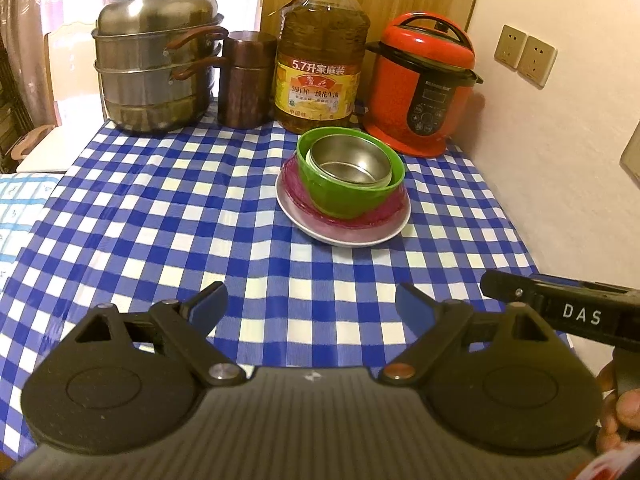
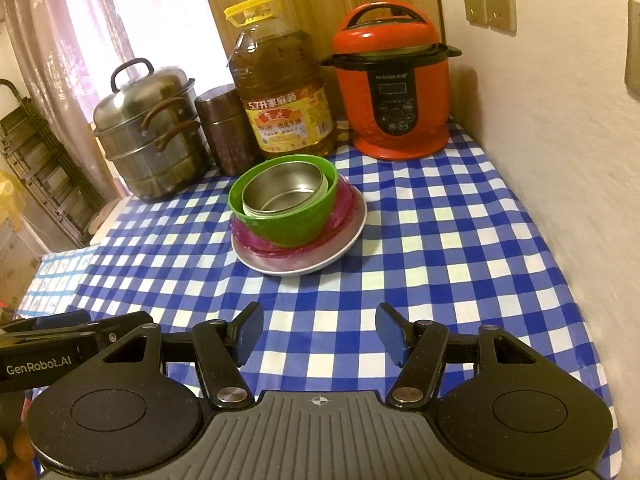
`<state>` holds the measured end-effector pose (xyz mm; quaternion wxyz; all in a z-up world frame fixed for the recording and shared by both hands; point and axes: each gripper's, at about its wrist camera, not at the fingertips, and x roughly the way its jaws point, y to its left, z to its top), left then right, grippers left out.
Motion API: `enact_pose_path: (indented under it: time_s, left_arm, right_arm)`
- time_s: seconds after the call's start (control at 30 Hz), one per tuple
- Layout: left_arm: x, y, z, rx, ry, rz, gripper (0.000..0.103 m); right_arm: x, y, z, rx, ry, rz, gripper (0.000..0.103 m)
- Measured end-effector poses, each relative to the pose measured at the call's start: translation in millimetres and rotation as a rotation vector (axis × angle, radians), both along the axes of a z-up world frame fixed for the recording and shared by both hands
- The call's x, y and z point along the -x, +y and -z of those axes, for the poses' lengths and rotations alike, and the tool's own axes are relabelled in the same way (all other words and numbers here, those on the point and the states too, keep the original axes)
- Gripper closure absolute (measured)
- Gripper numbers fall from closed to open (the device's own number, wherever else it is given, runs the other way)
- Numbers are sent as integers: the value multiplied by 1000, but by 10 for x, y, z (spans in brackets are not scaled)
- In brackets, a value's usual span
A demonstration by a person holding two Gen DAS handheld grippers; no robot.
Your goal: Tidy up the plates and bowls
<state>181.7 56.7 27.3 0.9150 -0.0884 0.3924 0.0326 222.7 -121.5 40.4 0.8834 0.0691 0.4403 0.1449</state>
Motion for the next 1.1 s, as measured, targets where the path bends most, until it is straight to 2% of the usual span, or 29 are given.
enact_pose_path:
  time_s: [0.23, 0.5, 1.1]
  left_arm:
    - [163, -1, -19, 4, 6, -20, 14]
    - [319, -93, -22, -25, 1, -7, 13]
    - [515, -165, -11, -66, 8, 7, 13]
  right_arm:
    - [187, -27, -12, 11, 1, 2, 41]
    - [360, -55, -40, 20, 2, -2, 41]
    - [565, -120, -89, 30, 17, -2, 41]
